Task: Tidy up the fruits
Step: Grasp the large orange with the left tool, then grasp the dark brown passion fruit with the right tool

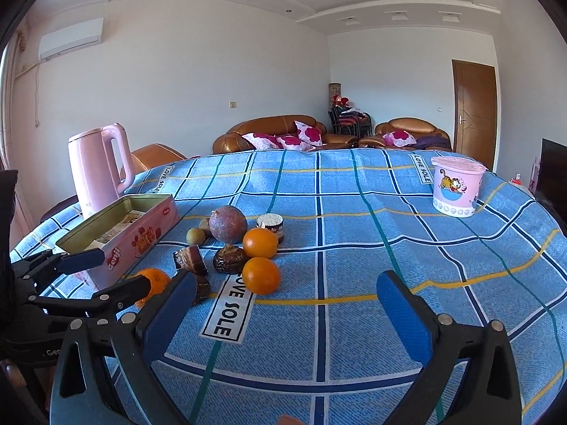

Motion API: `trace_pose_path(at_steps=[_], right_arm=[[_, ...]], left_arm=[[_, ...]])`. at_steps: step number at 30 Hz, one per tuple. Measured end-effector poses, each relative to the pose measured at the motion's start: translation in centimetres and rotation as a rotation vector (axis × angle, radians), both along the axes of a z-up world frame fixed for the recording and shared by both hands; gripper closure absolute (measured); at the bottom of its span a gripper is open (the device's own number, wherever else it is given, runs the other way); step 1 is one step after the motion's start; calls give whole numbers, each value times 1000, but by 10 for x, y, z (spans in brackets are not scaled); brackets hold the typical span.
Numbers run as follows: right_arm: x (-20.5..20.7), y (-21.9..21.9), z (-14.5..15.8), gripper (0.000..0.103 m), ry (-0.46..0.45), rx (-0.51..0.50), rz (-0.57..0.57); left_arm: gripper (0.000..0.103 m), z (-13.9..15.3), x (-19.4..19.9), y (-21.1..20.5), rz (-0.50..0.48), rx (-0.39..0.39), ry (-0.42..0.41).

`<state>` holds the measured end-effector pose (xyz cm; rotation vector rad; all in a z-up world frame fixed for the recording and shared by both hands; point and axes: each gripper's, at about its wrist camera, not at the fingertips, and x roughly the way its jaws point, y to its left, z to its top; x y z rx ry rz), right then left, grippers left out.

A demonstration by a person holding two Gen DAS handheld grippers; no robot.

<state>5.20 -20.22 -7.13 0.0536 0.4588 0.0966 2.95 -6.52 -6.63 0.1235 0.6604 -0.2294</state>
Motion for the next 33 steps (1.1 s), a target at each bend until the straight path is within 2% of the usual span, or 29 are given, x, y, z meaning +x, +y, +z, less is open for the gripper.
trace_pose_path(at_steps=[4,7,8,12,13,14,15,17,18,19,20,22,24,27,31,33], right_arm=[[2,1,-1,1,1,-4,6],[4,2,-1,1,4,-7,9],[4,3,-1,1,3,-7,11],[6,7,2,1,-3,-6,42],[7,10,3,1,-5,-7,58],[8,13,3,2,-4,-11,75],[10,17,4,2,1,-17,90],[15,26,5,11,19,-29,127],[19,31,4,19,35,-32,147],[24,35,3,22,55,-32,168],[29,40,1,23,76,-32,188],[35,49,-4,23,108,-51,203],[38,55,-11,23,128,-75,205],[39,55,-12,24,138,-71,204],[46,60,-16,24,183,-80,249],[50,63,-18,25,212,-78,285]], left_arm=[[27,-6,3,-10,-58,34,41],[52,-9,6,-11,-79,30,60],[57,-9,7,-9,-68,25,61],[61,-4,6,3,-52,-30,42],[64,-2,5,6,-41,-24,17],[75,2,2,8,-28,-14,-16],[79,5,1,10,-9,6,-45],[79,7,3,14,9,22,-64],[79,6,6,16,4,13,-48],[78,4,8,19,-2,0,-36],[75,3,8,20,-9,-9,-32],[74,4,5,20,-9,-4,-40],[64,2,6,23,-3,-6,-37],[54,1,9,31,-6,-55,-3],[47,2,7,44,20,-111,-3],[38,2,4,50,29,-132,-12]])
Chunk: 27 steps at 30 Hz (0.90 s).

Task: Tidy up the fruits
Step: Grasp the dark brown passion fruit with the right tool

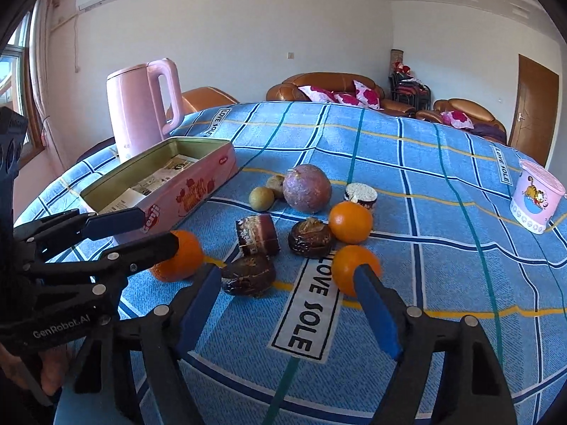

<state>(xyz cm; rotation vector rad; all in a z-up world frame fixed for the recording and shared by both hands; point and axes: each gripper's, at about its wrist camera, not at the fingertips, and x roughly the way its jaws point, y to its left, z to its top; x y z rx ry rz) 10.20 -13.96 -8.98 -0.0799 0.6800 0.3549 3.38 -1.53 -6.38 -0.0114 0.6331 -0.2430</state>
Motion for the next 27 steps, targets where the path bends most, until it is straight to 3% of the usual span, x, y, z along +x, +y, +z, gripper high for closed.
trace_pose_path(at_steps=[2,8,20,22,27], right_arm=[[4,4,-2,30,26,-9,29],[17,17,-12,39,122,-27,92],[25,19,-14,46,173,23,127],[25,21,-13,60,168,18,136],[16,15,-5,62,97,47,126]], left_arm=[[28,2,-4,3,-12,-30,-16],[11,6,-10,-5,-14,13,-69],[7,3,-8,4,8,-31,-45],[7,3,-9,4,8,-30,-48],[7,3,-10,-1,5,-6,-49]])
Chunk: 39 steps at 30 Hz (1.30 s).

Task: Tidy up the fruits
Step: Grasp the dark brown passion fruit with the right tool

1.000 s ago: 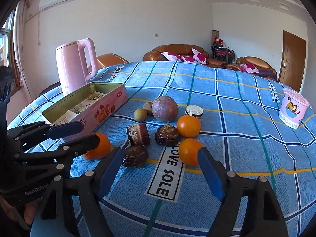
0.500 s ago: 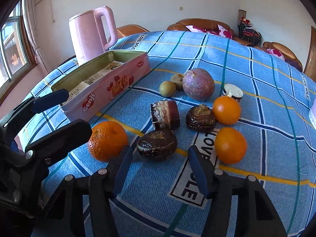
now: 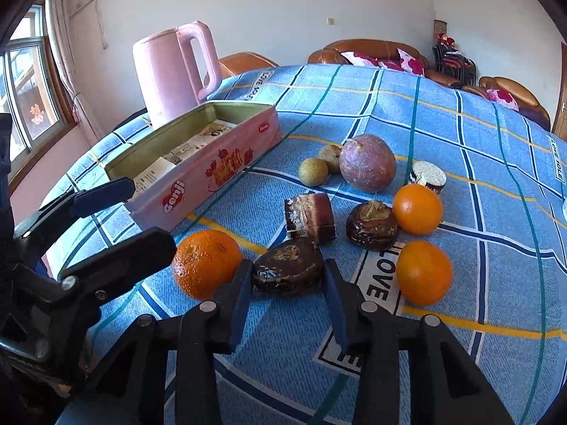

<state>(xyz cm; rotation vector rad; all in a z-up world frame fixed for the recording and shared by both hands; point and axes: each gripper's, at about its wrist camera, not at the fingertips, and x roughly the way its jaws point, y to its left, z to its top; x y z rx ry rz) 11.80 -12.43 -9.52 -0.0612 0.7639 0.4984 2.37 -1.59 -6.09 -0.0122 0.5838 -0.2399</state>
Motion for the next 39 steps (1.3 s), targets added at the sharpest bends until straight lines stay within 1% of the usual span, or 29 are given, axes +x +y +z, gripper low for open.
trace_pose_path(at_steps=[2,4,6,8,10,13,16,17,18,20,23,27,39], right_arm=[[-5,-6,1,62,-27,12,-36],[-14,-8,4,62,-87,-19,-79],[-21,-11,7,62,-134,-48,-111],[-24,-18,9,62,-153,-32,-137],[-25,-28,11,62,-159,-5,-167],[-24,-36,12,62,-158,25,-183],[-24,-33,12,62,-166,10,-179],[-25,-32,12,62,-170,6,-178],[-25,-32,12,62,-170,3,-177],[-26,-32,12,62,-168,6,-175],[-27,-30,11,62,-179,-1,-173],[-33,-28,13,62,-218,-12,-166],[-43,-26,16,62,-281,-18,-153]], left_arm=[[8,0,-2,-5,-12,26,-9],[8,0,-3,-10,-26,50,-16],[9,-3,-2,-15,-47,73,1],[14,-5,-1,-19,-65,89,17],[14,-7,1,-22,-83,100,38],[15,-13,7,-28,-117,106,102],[23,-18,9,-35,-131,132,136],[31,-19,10,-37,-132,138,143],[42,-20,11,-37,-136,135,152],[54,-22,13,-34,-132,115,167],[54,-22,13,-27,-135,69,170],[54,-19,9,-23,-118,43,139],[54,-11,-1,-18,-70,54,41]])
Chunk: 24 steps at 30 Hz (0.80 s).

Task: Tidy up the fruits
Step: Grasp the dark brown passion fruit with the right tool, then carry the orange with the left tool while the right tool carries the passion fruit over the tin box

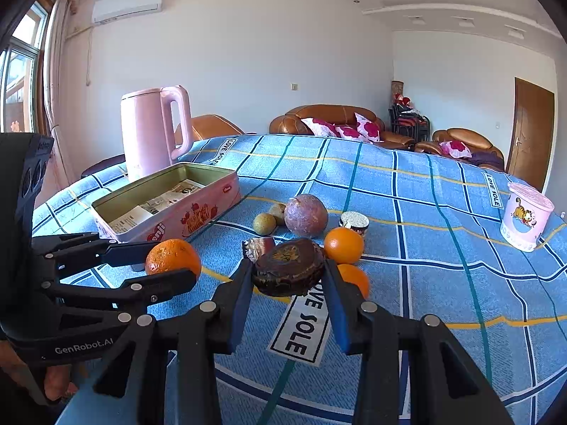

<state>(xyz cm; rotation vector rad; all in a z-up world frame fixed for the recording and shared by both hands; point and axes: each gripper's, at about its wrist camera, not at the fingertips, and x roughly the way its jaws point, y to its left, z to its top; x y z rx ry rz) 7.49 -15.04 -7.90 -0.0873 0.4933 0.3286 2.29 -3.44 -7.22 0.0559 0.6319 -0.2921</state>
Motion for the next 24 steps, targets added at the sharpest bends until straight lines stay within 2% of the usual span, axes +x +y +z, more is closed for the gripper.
trace_pose_path(at_steps=[24], right_arm=[[-15,-2,5,62,-87,12,6]], left_arm=[[55,8,-15,4,48,-14,-122]])
